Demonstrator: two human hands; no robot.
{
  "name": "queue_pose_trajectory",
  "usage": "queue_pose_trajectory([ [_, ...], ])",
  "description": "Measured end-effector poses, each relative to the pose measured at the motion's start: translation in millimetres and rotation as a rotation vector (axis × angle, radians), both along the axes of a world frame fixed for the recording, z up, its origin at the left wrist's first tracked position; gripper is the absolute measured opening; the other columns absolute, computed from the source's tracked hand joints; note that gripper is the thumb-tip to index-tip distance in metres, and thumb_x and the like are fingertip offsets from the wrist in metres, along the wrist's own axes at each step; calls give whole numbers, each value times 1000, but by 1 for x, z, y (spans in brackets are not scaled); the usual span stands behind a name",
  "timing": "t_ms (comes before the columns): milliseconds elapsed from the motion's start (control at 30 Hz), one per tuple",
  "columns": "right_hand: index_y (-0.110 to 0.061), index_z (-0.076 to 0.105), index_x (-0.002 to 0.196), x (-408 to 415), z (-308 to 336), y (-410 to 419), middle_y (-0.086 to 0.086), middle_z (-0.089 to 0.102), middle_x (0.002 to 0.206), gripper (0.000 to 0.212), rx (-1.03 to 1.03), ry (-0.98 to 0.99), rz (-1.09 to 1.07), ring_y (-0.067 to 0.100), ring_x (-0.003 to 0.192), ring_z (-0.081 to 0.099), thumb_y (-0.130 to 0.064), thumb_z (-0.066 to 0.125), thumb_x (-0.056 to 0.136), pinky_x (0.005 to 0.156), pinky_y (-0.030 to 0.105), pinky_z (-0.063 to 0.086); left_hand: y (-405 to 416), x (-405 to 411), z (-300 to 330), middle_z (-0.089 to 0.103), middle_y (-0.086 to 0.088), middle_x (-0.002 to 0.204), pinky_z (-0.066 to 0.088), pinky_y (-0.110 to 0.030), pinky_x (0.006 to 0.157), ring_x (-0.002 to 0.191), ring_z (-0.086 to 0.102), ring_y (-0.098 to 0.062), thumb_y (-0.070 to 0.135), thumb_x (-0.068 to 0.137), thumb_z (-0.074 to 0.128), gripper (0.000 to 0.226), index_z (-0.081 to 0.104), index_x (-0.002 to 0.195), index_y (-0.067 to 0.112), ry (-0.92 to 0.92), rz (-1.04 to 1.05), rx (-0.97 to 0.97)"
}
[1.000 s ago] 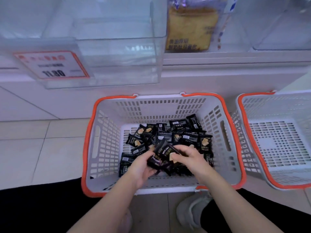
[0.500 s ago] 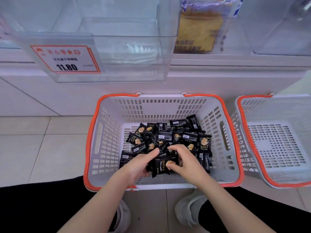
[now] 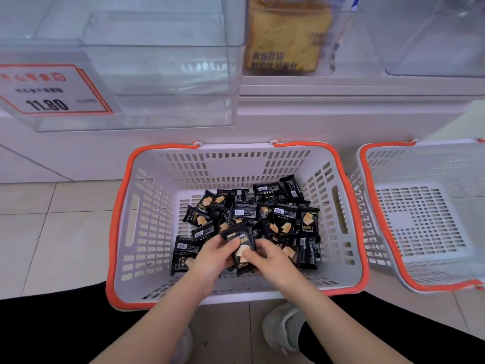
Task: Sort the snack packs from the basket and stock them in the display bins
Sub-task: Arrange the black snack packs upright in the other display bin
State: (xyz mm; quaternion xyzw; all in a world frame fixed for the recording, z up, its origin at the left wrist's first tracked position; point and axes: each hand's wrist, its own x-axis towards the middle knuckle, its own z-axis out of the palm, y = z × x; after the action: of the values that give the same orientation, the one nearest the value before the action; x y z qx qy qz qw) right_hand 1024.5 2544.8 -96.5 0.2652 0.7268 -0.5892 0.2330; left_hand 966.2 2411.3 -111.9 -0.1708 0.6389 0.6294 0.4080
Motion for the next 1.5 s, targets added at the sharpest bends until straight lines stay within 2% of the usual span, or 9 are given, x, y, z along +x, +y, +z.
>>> queue_pose_trajectory([
  [167, -18, 58, 119, -6, -19, 21, -4, 61, 115, 31, 208, -48, 200, 9, 101, 56, -36, 46, 96, 83, 21, 42, -14, -5, -22, 72, -7, 96, 51, -40, 83, 90, 66, -27, 30, 89, 59, 16, 66, 95, 16, -15, -34, -224],
  [333, -9, 53, 125, -12, -42, 58, 10, 53, 126, 34, 663, -67, 437, 25, 107, 56, -22, 50, 94, 90, 36, 48, -20, -10, -32, 65, -11, 114, 44, -46, 98, 105, 61, -32, 32, 87, 62, 38, 59, 116, 7, -56, -48, -295],
  [500, -9, 49, 123, -5, -58, 71, 9, 52, 124, 34, 862, -230, 661, 27, 115, 50, -24, 51, 93, 88, 38, 48, -18, -12, -37, 68, 1, 83, 48, -29, 67, 73, 62, -16, 22, 87, 63, 21, 62, 104, 10, -64, -72, -288],
  [600, -11, 46, 125, -4, -66, 69, 9, 52, 125, 37, 928, -213, 714, 27, 118, 44, -12, 54, 89, 92, 37, 43, -12, -13, -34, 70, -6, 100, 49, -42, 92, 93, 65, -26, 20, 86, 63, 23, 62, 107, 11, -134, -57, -219],
  [800, -9, 52, 121, -10, -70, 65, 11, 52, 122, 31, 790, -242, 710, 29, 114, 48, -14, 53, 91, 88, 37, 45, 10, -15, -31, 67, -7, 111, 52, -26, 75, 92, 64, -16, 18, 91, 53, 32, 55, 122, 7, -346, 97, -9],
  [1000, -11, 57, 104, -19, -51, 47, 6, 65, 100, 21, 69, -137, 48, 23, 94, 62, -24, 62, 88, 83, 33, 47, 30, -9, -36, 68, -7, 100, 45, -38, 95, 94, 61, -21, 20, 92, 50, 30, 54, 119, 9, -351, 103, -20],
  [1267, -18, 57, 114, -27, -40, 36, -8, 63, 103, 20, -255, -97, -195, 8, 97, 61, -19, 47, 97, 81, 21, 51, 32, -24, -33, 67, -15, 111, 48, -44, 90, 100, 62, -29, 30, 96, 45, 31, 60, 115, 10, -346, 104, 95],
  [1400, -20, 58, 121, -36, -38, 48, -15, 61, 105, 31, -74, -62, 32, -10, 101, 54, -31, 37, 100, 81, 5, 39, 29, -31, -33, 69, -16, 101, 53, -36, 72, 86, 65, -27, 29, 95, 46, 31, 64, 108, 6, -385, 103, 133],
  [1500, -13, 59, 117, -43, -45, 68, 1, 61, 114, 28, 461, 46, 218, 15, 105, 55, -24, 43, 98, 85, 20, 41, 28, -35, -34, 69, -14, 97, 52, -36, 73, 79, 65, -27, 29, 94, 50, 29, 64, 106, 7, -388, 104, 52],
])
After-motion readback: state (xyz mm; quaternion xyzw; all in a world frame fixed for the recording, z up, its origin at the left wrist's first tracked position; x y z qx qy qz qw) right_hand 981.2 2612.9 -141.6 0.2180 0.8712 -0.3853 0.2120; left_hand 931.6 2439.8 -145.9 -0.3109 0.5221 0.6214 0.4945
